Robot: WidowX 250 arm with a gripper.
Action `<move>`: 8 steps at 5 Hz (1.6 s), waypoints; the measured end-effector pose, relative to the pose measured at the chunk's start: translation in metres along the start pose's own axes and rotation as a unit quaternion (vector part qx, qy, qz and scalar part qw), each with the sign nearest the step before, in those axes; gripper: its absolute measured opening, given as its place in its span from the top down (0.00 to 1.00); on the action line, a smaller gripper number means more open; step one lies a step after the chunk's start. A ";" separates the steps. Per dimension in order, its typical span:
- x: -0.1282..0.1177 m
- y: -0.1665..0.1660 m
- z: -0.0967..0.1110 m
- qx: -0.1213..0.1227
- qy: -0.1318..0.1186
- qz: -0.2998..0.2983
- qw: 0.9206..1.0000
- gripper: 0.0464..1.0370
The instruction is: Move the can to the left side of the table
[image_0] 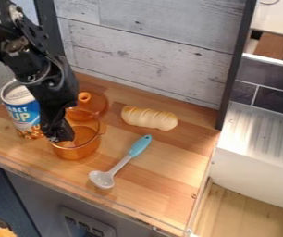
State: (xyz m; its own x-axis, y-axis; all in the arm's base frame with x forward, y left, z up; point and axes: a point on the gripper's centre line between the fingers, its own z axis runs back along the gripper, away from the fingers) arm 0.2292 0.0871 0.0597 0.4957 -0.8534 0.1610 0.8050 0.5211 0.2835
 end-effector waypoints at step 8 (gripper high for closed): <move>-0.104 0.021 -0.011 0.033 0.147 0.604 0.783 0.04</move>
State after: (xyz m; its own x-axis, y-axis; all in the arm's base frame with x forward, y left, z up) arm 0.1982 0.1871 0.0387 0.9435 0.3058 0.1273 -0.3226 0.9357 0.1431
